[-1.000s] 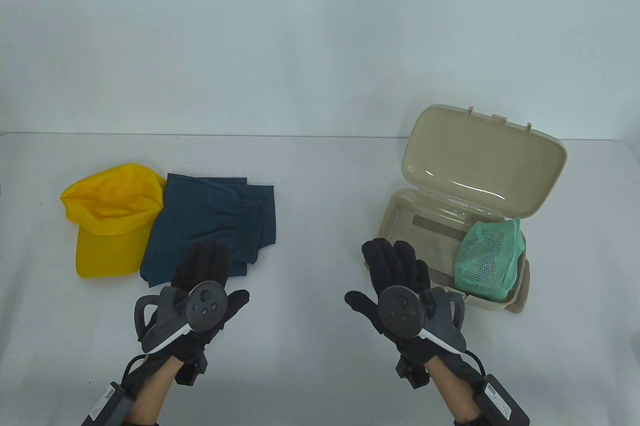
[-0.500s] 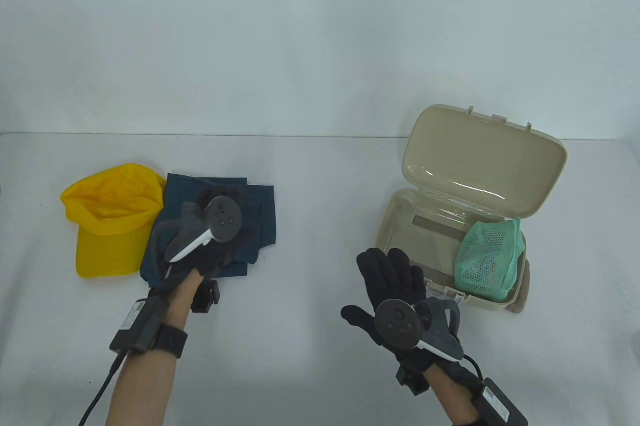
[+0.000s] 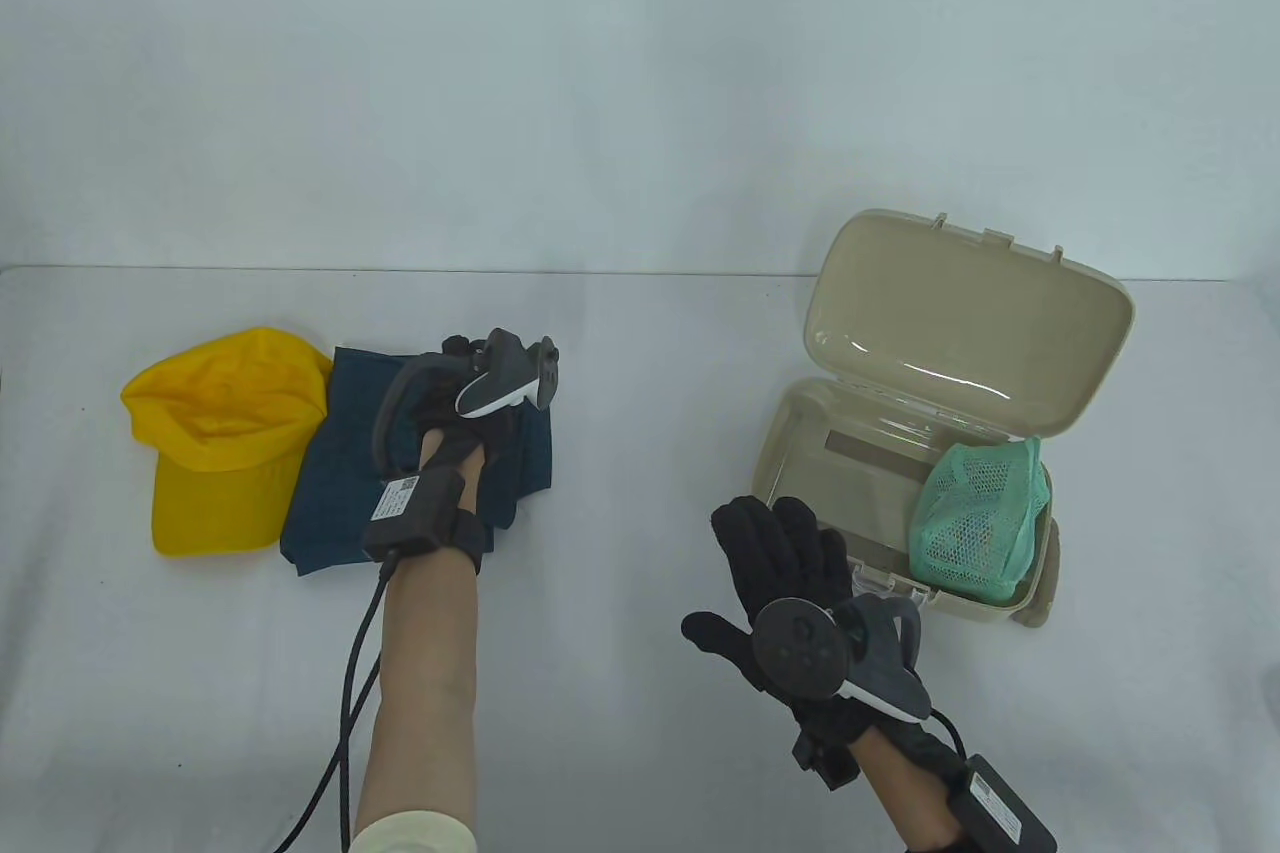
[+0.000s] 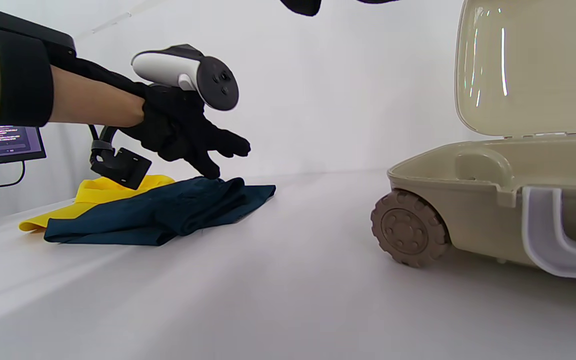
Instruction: Pack suitcase
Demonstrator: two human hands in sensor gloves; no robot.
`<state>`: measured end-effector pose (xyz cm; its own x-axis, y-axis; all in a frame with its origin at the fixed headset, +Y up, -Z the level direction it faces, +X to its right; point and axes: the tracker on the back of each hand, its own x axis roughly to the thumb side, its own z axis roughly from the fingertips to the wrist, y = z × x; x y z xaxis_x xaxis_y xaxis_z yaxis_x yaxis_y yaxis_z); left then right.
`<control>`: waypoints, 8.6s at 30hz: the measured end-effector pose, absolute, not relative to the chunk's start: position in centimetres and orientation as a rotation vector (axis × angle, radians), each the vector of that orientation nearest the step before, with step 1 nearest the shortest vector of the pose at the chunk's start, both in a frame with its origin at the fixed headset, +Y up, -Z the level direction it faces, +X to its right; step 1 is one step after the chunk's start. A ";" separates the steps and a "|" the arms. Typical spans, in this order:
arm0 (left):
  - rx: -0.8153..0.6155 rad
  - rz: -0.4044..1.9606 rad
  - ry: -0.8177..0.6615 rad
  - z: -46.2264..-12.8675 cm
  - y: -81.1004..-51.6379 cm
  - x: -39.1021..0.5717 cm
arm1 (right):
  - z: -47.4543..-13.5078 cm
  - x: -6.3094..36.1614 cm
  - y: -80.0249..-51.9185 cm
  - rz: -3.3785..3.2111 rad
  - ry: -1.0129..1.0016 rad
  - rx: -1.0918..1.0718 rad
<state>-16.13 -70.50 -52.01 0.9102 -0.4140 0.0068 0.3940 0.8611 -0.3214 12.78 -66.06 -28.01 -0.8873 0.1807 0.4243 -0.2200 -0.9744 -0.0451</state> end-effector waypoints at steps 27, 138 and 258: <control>-0.166 -0.133 0.088 -49.5 -60.4 -23.7 | -28.6 12.9 -66.9 2.874 -0.041 0.586; -0.277 -0.255 -0.066 -33.9 -61.6 -30.8 | -35.2 8.4 -59.8 3.227 0.423 0.850; -0.591 0.001 0.025 -42.9 -74.9 -27.5 | -50.5 0.7 -74.2 3.026 0.811 0.105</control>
